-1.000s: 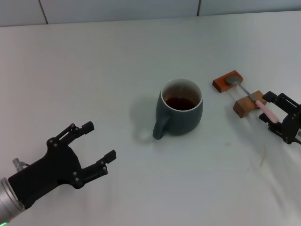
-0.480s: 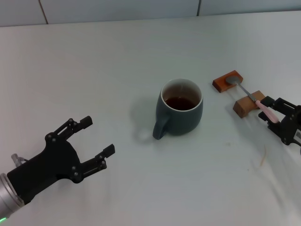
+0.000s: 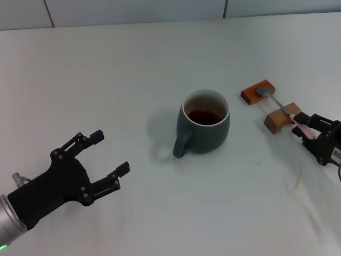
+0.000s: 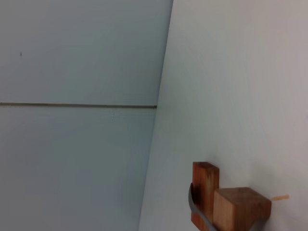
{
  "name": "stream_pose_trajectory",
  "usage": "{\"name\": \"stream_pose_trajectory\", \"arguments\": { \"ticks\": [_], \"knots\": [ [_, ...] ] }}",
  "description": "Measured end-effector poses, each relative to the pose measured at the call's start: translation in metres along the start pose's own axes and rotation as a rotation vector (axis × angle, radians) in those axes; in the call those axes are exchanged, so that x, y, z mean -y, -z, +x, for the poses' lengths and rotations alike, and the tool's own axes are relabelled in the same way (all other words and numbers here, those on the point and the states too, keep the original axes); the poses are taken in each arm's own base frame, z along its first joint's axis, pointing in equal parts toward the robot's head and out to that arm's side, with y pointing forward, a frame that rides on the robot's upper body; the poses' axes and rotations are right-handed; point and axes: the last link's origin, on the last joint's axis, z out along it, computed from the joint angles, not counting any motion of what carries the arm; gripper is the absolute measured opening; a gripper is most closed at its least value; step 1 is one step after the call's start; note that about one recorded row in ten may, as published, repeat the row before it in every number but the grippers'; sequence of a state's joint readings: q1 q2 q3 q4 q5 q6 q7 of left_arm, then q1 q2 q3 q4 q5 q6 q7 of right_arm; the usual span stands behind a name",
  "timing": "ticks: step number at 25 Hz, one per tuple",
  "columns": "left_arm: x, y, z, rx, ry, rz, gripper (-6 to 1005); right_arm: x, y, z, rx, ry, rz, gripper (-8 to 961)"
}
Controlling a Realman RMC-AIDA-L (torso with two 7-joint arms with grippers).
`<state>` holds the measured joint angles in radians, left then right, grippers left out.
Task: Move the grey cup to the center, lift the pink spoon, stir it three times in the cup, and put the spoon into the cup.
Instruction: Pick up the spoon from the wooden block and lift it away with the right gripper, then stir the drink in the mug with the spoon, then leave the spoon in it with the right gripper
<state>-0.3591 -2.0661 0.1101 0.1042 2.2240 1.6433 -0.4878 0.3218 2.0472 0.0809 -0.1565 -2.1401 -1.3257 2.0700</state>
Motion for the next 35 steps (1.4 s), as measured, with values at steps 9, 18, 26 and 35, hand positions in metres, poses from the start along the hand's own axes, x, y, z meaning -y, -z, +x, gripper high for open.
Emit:
{"name": "stream_pose_trajectory", "arguments": {
  "ticks": [9,18,26,35],
  "knots": [
    [0.001,0.000,0.001,-0.005,0.001,0.009,859,0.000,0.001,-0.001,0.013,-0.007,0.000,289],
    [0.003,0.000,0.001,-0.009,0.000,0.021,859,-0.002,-0.002,-0.002,0.008,0.002,-0.008,264],
    [0.004,-0.001,0.001,-0.008,0.001,0.031,859,-0.032,-0.008,0.003,0.071,0.382,-0.210,136],
    [0.004,-0.002,-0.001,-0.001,0.005,0.040,859,-0.083,-0.036,0.023,0.332,1.409,-0.446,118]
  ]
}}
